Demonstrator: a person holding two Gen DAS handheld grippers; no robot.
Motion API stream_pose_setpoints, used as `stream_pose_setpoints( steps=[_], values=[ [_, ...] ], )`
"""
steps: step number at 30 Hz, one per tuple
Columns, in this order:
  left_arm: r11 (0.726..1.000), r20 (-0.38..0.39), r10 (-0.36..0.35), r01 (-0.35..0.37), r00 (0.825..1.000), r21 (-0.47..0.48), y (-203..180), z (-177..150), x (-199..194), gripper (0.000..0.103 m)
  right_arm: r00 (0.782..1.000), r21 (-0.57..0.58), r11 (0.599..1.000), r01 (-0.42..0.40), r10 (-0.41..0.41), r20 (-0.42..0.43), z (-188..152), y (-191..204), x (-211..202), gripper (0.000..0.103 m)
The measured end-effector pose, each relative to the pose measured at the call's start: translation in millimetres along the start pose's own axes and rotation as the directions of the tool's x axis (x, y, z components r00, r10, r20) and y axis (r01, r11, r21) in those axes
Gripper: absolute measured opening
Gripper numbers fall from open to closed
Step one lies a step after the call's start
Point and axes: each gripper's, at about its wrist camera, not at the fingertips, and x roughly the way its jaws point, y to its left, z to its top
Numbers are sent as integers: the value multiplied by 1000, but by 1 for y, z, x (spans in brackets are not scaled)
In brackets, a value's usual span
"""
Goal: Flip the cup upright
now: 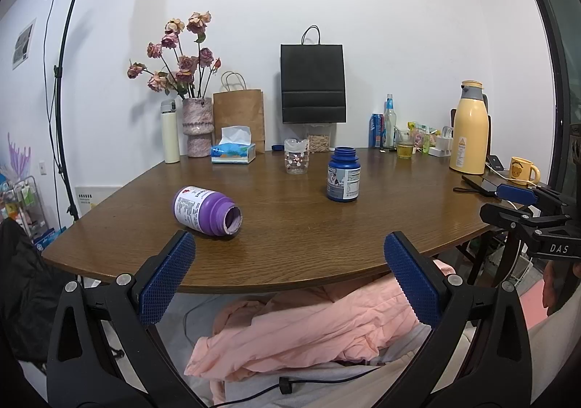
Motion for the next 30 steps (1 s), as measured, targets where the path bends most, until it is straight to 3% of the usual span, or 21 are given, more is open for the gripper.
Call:
stream_pose_setpoints(
  steps=[30],
  values=[
    [1000, 2, 0, 0, 1000, 0, -4, 1, -1, 103, 1000, 3, 1000, 0, 0, 2, -1, -1, 0, 86]
  ],
)
